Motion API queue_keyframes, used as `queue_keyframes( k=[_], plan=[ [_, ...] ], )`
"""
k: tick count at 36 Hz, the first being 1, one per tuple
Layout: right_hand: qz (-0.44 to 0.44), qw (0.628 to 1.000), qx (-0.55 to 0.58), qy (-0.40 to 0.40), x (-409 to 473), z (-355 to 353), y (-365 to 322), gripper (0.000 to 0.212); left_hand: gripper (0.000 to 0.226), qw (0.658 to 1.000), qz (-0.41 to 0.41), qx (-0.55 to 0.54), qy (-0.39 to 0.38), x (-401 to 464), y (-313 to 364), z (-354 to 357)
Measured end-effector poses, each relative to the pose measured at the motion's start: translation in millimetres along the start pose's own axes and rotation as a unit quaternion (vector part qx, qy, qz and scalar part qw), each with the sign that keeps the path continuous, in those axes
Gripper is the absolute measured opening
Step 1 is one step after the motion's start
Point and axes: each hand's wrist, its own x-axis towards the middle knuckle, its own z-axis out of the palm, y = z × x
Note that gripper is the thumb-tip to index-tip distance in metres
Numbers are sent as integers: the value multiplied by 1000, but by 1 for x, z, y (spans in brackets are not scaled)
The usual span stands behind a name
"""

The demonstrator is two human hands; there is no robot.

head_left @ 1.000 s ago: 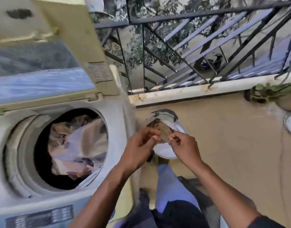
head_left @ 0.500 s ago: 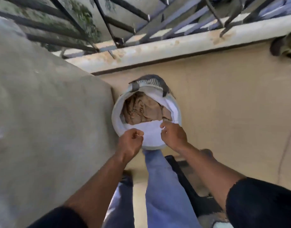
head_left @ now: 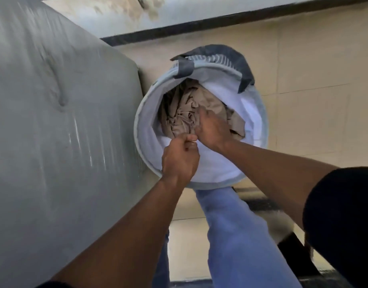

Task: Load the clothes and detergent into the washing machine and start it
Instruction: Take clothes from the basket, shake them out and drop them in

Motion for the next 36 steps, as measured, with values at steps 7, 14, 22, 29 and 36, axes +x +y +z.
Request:
queue_keyframes(
  k=[7,14,22,29,36],
  plan=[
    [63,996,69,12,36,3,-28,64,22,999,-20,-4,42,11,-18,-13],
    [-10,998,-52,16,29,-12,-19,23,19,998,-18,-31,58,4,-14,-18],
    [-259,926,-274,1,55,-8,-52,38,20,997,-8,-51,56,3,2,-4],
    [-196,873,-425,-138,76,4,-70,64,19,992,-42,-84,87,17,-3,-7],
    [-136,938,-319,-22,43,-27,-63,21,32,997,-60,-27,34,5,-5,-11]
  ],
)
